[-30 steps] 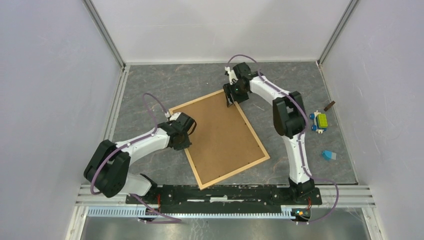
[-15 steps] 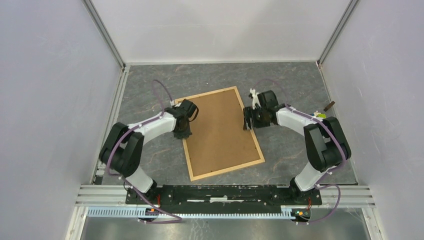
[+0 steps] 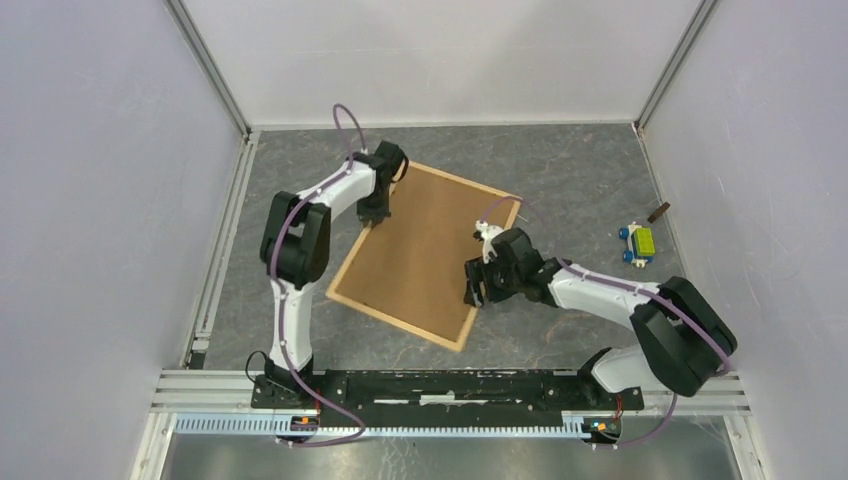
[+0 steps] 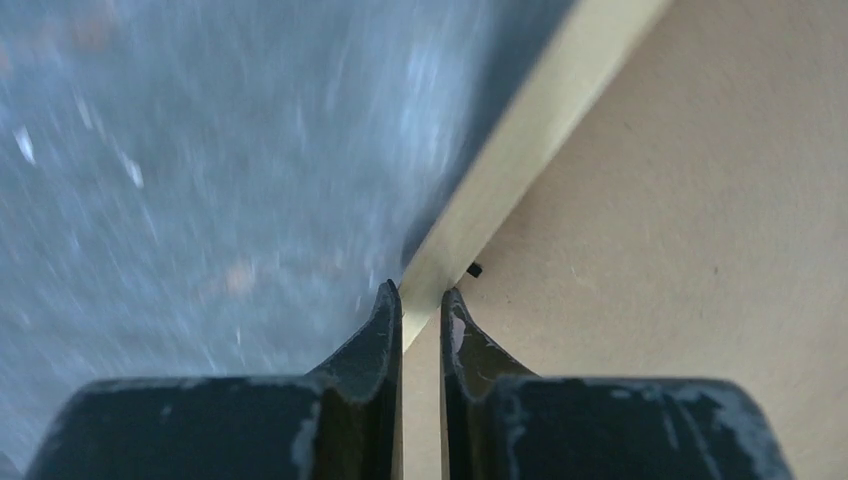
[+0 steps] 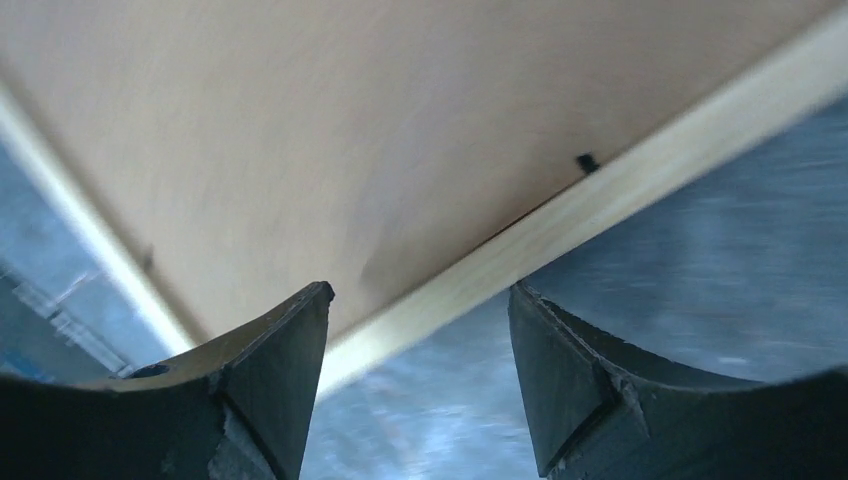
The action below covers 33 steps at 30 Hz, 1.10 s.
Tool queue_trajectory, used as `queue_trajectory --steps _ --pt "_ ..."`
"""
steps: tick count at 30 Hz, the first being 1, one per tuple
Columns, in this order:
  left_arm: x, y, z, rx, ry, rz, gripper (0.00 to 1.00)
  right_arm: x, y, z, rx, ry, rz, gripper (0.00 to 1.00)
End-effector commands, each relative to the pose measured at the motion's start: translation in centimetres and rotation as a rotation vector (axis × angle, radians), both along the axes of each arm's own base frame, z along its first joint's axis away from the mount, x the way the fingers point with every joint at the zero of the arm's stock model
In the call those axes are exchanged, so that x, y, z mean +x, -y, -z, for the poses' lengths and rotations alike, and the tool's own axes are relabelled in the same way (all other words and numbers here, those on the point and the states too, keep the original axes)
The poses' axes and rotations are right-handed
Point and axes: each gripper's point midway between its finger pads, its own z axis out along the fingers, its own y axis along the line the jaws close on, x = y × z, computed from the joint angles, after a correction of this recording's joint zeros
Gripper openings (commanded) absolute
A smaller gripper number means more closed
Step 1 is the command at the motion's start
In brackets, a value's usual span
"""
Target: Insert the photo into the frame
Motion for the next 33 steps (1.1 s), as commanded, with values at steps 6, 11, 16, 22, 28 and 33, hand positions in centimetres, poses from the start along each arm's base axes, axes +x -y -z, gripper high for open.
queue_trajectory --steps 6,11,16,22,28,33 --pt "6.3 0.8 -11.2 -0.009 0.23 0.097 0.77 1.8 -1.6 -8.5 0.176 0.204 0.025 0.75" --pt "-3.1 -0.1 -12.8 -0.196 0.238 0.014 0.94 8.3 4.5 -10.9 0.104 0.295 0.181 0.76" --pt "-14.0 1.0 -8.7 -0.448 0.177 -0.317 0.92 15.0 7.7 -12.4 0.086 0.315 0.305 0.75" --pt "-18.6 6.0 -5.3 -0.662 0.135 -0.507 0.81 18.2 7.5 -13.4 0.126 0.314 0.31 0.74" --pt "-18.5 6.2 -2.2 -0.606 0.087 -0.586 0.7 17.1 8.0 -13.4 0.103 0.312 0.31 0.73" --pt "-18.6 5.2 -0.2 -0.514 0.073 -0.603 0.6 16.5 8.9 -13.1 0.055 0.314 0.311 0.73"
